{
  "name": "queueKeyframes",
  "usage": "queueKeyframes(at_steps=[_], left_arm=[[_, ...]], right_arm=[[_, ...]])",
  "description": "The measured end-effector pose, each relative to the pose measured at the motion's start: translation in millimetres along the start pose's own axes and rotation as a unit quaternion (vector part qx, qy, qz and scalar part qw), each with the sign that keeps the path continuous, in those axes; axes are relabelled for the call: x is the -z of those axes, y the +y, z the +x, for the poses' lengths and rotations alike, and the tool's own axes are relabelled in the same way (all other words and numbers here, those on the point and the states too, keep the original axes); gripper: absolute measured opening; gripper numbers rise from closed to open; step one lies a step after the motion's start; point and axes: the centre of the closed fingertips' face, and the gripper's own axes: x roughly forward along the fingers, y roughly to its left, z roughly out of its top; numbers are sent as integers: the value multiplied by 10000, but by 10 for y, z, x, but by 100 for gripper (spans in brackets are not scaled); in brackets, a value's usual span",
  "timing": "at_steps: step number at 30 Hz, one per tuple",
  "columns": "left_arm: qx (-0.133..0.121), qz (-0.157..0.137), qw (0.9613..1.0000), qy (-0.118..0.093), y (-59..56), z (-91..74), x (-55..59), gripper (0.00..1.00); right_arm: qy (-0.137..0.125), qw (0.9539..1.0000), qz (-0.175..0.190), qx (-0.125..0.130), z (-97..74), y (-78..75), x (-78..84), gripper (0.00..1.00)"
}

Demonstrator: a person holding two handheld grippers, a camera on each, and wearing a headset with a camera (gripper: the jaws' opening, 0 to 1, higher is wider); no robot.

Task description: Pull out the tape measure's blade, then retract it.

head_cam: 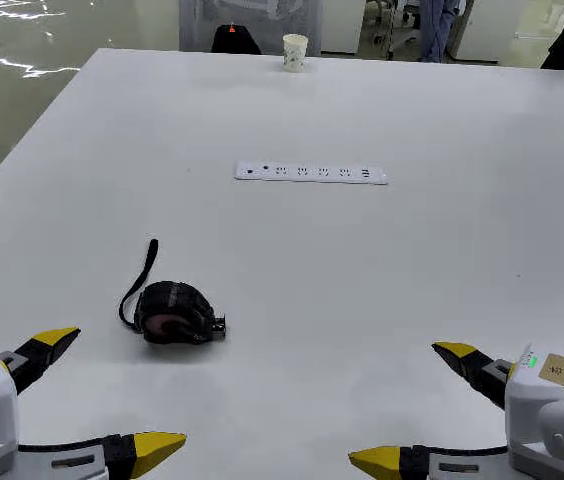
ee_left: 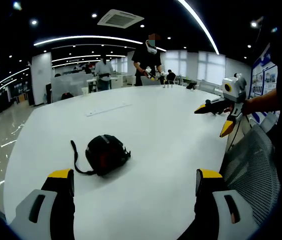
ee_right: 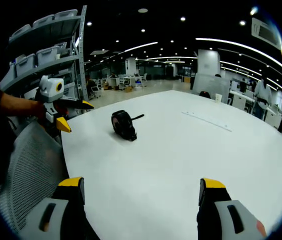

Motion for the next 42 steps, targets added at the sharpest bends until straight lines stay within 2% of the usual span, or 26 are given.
queueKeyframes(at_steps=[29,42], left_arm=[[243,250,9992,206,225,259,-102,99],[453,453,9974,331,281,381,-111,90]], right_arm=[[324,9975,-418,-478,311,-156,-38,85],[466,9938,-702,-719,473,-204,-52,77]])
